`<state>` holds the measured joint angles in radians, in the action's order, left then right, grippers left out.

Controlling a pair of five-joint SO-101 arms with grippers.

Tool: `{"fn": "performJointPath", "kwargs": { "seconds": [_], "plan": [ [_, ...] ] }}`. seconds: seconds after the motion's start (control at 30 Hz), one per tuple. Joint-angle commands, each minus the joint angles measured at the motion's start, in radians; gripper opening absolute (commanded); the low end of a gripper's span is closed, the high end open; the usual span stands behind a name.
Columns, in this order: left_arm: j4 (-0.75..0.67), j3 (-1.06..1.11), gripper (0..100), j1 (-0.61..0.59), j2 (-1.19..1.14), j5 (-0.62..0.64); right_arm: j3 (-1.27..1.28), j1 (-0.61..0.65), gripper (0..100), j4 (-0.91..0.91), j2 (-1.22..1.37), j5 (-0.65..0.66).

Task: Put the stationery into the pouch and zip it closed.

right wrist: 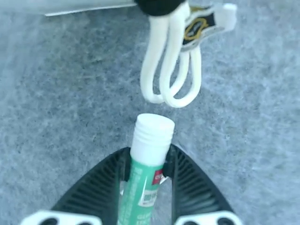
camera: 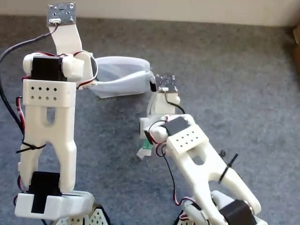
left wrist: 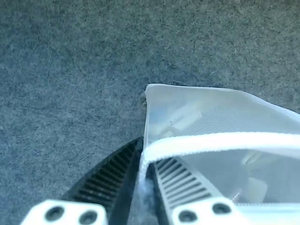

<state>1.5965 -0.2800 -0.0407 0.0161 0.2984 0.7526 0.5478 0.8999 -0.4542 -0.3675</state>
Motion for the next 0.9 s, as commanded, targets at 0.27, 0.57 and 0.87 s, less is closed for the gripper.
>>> {"fn": "performJointPath", "kwargs": {
  "seconds": [0.27,0.57,0.87],
  "plan": [
    [-0.011,0.025,1,-0.015,-0.019,0.005,0.145,-0.013,1.5,-0.064,-0.338,0.094],
    [-0.009,0.025,1,-0.015,-0.019,0.005,0.495,-0.013,1.5,-0.424,-0.67,0.094],
    [-0.009,0.025,1,-0.015,-0.019,0.005,0.636,-0.008,1.5,-0.539,-0.94,0.094]
  ]
}}
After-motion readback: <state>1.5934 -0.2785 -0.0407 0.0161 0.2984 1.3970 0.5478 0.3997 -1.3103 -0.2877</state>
